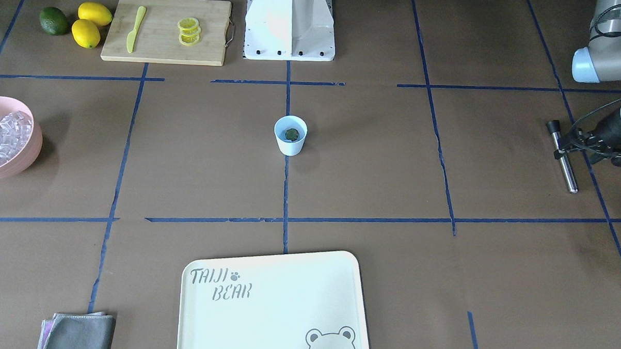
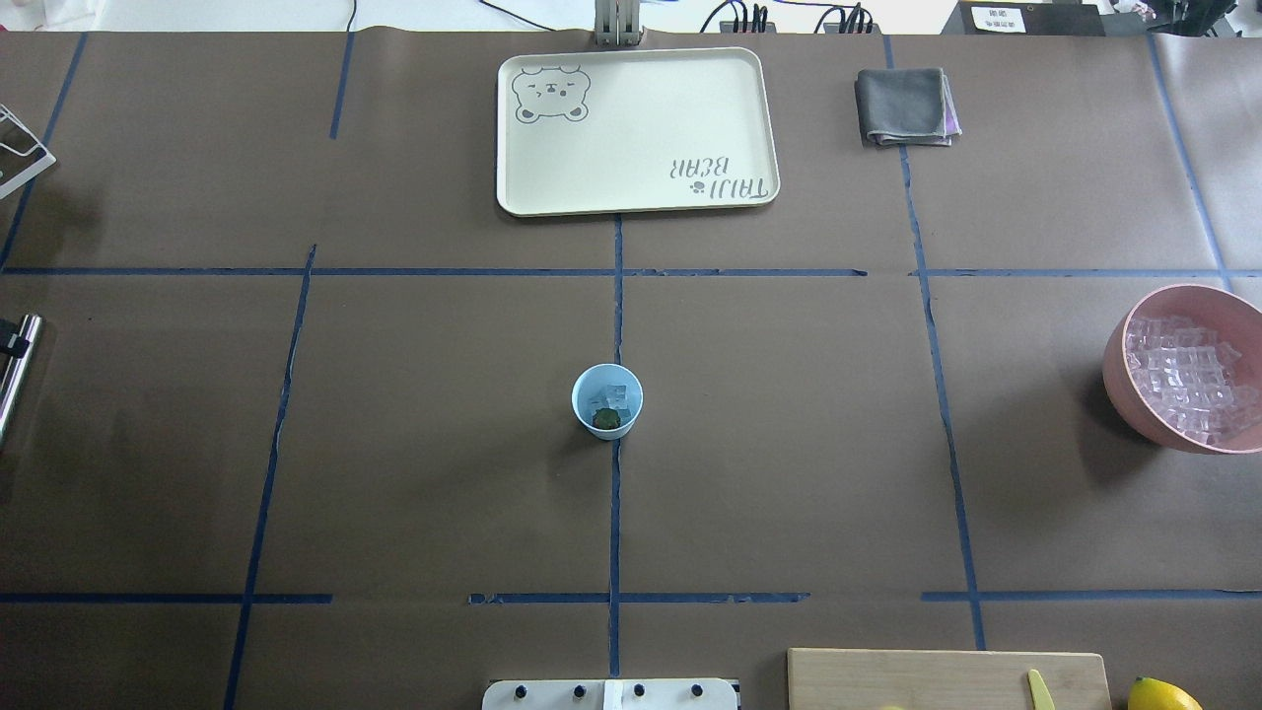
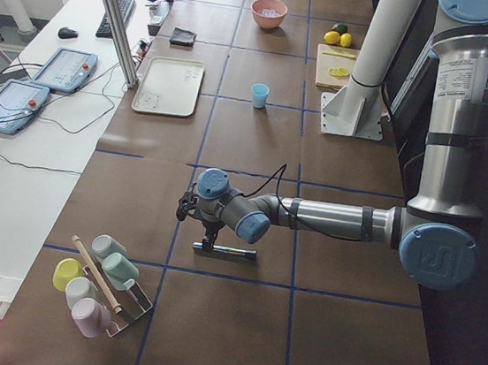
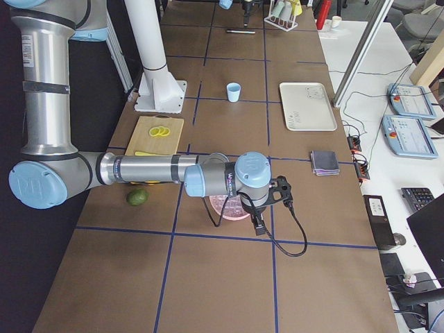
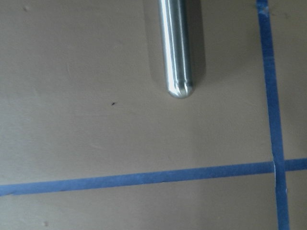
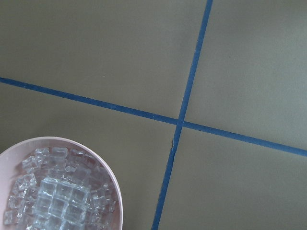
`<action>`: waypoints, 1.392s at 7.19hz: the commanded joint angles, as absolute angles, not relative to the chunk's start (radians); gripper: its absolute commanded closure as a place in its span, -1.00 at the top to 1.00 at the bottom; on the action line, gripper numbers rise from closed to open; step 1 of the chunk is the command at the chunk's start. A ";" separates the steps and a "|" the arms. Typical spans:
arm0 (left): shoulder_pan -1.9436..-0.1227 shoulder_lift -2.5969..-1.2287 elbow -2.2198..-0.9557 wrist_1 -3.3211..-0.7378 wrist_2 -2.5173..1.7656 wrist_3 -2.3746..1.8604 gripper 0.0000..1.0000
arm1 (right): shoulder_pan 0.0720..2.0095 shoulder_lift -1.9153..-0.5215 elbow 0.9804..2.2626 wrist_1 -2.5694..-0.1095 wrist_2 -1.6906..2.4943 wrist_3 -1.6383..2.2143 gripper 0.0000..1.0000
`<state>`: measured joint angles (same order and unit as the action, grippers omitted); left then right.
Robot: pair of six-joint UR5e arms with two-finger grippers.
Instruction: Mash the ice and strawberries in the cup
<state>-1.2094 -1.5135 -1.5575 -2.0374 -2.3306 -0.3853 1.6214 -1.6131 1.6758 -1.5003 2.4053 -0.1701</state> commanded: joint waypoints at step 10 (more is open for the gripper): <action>-1.612 -1.494 -1.649 -1.505 -2.398 0.130 1.00 | 1.621 -1.612 1.612 -1.517 2.489 -0.160 0.99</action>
<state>-1.6130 -1.4954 -1.6538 -1.5047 -2.3819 0.1351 1.6215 -1.6116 1.6247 -1.5177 2.4646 -0.1601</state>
